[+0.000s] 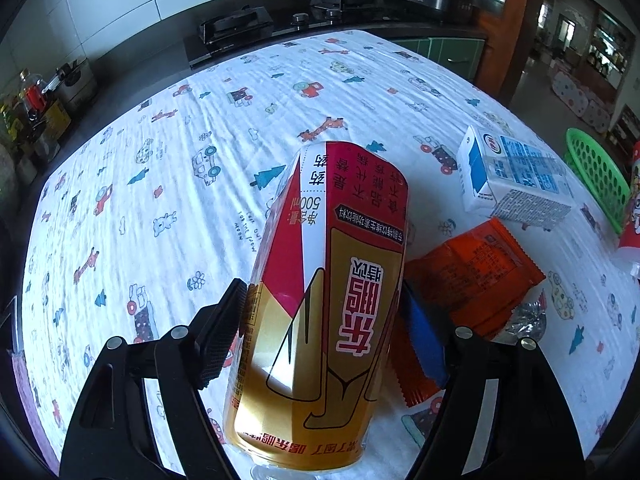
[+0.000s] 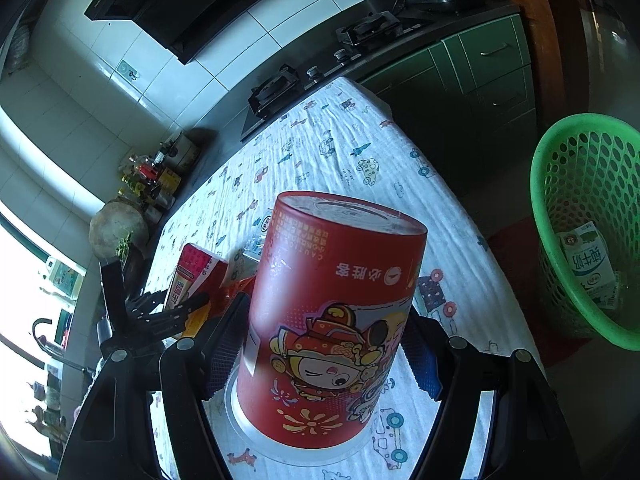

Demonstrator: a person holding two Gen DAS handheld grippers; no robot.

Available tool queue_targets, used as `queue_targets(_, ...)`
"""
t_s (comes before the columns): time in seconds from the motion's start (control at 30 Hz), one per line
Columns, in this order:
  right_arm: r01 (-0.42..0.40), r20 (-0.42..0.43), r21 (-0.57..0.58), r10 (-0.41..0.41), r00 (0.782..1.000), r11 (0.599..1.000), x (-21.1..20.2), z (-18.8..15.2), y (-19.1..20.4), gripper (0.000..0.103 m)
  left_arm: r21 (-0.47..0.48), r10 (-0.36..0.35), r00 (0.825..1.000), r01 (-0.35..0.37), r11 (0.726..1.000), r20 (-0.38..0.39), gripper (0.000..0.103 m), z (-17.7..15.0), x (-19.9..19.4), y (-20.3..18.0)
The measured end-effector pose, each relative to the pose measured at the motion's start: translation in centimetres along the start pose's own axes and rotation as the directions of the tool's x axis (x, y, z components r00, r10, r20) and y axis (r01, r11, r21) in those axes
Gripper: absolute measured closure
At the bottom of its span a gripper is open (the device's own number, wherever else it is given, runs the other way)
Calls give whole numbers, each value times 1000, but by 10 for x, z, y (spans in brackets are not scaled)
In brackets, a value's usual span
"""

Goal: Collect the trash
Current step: 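Carry the cup and bottle over the green wastebasket and open both tools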

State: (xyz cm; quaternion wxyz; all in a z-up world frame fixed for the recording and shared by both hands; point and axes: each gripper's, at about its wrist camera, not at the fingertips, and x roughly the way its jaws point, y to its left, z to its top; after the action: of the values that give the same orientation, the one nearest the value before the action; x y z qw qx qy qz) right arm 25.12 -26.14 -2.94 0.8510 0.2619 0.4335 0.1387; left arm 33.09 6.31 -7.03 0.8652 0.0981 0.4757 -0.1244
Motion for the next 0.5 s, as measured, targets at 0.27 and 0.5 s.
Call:
queue_targets(0.27,24,25,11,-24,999,1000,-13,3,-12,34,3,-10,999,10,1000,35,30,-1,-24,-4)
queue_targets(0.5,105,81,50,-109,991,993,-44,11,-54,34,17,-63,995,62,998,79,31,9,-62,-20)
